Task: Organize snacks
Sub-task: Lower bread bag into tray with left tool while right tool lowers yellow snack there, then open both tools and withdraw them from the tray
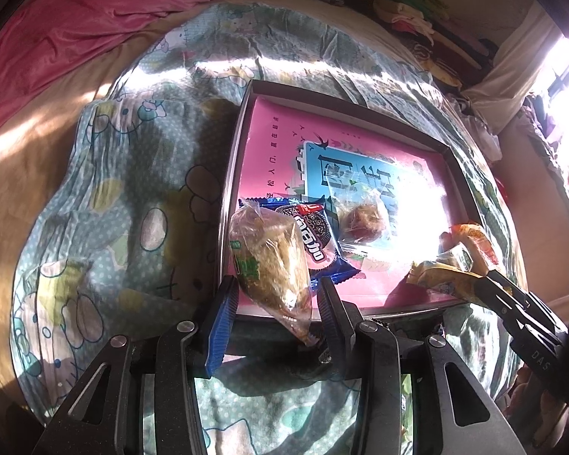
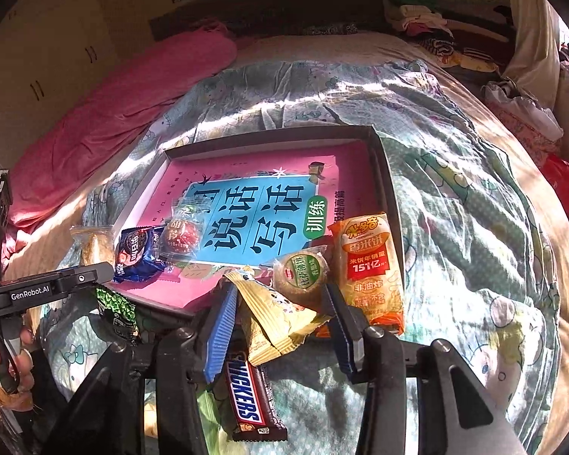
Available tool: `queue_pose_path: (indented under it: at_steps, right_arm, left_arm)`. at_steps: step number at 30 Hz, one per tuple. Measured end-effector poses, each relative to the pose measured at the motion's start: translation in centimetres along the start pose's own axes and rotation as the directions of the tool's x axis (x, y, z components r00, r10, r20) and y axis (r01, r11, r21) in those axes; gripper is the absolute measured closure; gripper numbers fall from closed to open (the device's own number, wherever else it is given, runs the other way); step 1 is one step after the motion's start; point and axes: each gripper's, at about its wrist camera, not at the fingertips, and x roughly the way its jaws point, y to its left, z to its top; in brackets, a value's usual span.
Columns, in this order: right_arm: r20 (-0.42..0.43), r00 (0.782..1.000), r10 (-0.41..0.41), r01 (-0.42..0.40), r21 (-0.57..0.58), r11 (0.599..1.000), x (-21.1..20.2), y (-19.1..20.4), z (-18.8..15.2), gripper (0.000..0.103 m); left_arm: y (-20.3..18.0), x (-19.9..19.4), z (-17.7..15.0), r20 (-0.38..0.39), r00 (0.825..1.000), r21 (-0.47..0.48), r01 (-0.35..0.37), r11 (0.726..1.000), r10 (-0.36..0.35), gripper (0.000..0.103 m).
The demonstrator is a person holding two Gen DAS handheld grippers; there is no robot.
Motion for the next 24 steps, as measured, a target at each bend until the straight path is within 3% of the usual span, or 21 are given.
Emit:
queue_pose_path:
  at_steps: [24]
  right_arm:
    - [0.093, 0.993, -0.068, 0.065, 0.036, 0.997, -3.0, -1.9, 0.8, 0.052]
  left_arm:
    - [0.6, -0.6, 0.0, 0.0, 1.0, -0.032, 0.021, 0.999, -0.021, 0.054]
